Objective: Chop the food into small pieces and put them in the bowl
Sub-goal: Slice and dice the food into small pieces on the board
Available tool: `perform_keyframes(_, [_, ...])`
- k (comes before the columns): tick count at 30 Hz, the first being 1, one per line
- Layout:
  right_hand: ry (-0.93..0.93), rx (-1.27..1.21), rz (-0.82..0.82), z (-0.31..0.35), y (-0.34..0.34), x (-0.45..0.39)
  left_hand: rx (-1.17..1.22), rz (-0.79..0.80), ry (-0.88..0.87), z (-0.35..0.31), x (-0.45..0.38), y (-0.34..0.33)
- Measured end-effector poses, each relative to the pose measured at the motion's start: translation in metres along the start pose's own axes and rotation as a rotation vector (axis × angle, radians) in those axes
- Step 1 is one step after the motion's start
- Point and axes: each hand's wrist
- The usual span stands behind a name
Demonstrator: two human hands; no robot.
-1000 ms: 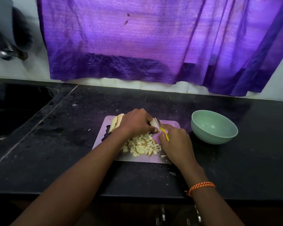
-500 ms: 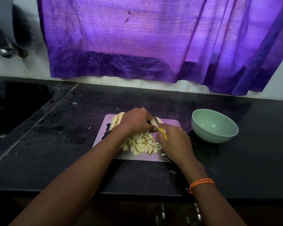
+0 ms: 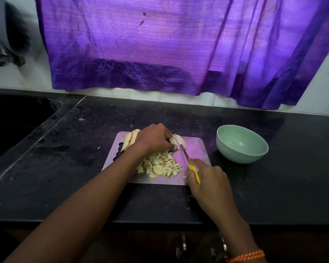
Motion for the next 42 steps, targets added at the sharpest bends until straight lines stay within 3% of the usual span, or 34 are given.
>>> perform_keyframes(7, [-0.035,0.005,-0.005,0.004,0.002,-0.001,0.008,-0.008,-0.001,-0.001,0.003,0.003])
perform_keyframes(17, [-0.037,-0.015,-0.017,0.011,-0.002,-0.067,0.034,-0.046,0.047,0.002,0.004,0.001])
perform_keyframes(42, [0.023,-0.034,0.048,0.008,-0.001,-0.061,0.038,0.002,0.064,-0.002,0.006,0.004])
Point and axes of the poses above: each hand's wrist, its own x-axis away from the middle knuckle, its own y-axis out of the back of the hand, z = x × y, and after that the axes turned 14 degrees about z, right-handed
